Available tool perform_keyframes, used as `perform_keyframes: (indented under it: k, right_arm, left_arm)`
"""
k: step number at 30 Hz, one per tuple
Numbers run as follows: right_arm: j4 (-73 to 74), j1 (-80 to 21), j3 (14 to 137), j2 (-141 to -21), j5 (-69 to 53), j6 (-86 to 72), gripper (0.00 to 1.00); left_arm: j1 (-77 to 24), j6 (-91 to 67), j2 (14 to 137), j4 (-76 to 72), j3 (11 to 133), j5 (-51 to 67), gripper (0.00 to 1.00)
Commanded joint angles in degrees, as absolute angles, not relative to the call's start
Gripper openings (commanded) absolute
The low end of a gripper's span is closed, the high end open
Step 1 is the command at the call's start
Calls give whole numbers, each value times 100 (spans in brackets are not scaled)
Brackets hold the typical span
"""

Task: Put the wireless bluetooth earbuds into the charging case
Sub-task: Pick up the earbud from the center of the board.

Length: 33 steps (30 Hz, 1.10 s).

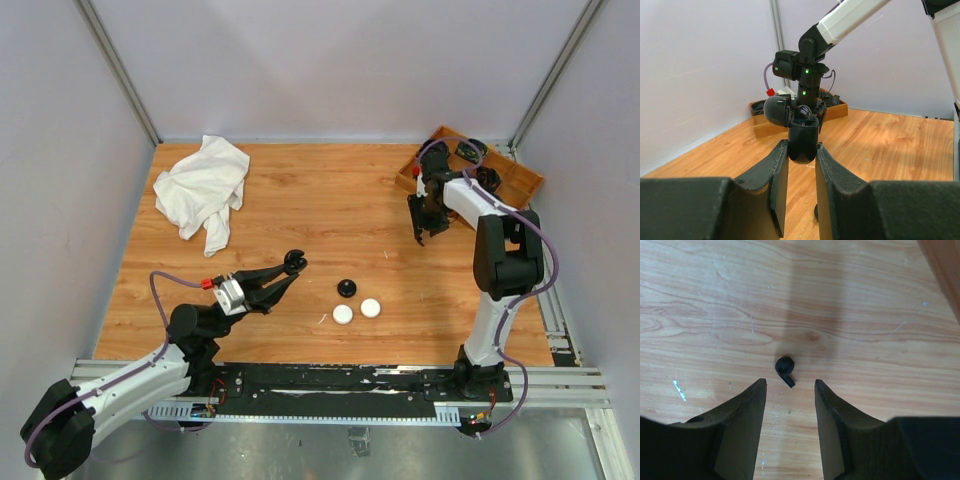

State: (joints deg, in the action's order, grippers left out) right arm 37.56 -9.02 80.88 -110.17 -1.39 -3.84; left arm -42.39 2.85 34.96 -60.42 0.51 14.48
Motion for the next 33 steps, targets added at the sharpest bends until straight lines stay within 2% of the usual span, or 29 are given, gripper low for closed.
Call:
perform_keyframes:
  k: [1,4,14,20,26,33]
  right_arm:
    - [3919,-809,8374,-11313,-215,-193,44]
    - [3945,-809,8518,-11537,-239,-119,37]
    - [4129,-809,8591,-11764,-259,-46,32]
    - [4312,-806,8573,-11865,-363,-80,25]
    - [4238,-825,8289,-11518,-499,-147,19]
    - [3894,-1078,7810,-10732,-736,-363,19]
  left_arm:
    - [-4201,403,3569,-6149,-44,1506,0]
    - [-4201,402,3610,-6170,-44,1520,0]
    - [-4201,417,3769,-6209,-18,1573,0]
    - [-4201,429,3779,-6240,-33,1546,0]
    - [-4201,340,3811,-6448,-70,1568,0]
    - [-4201,351,3902,-6667,-66,1588,0]
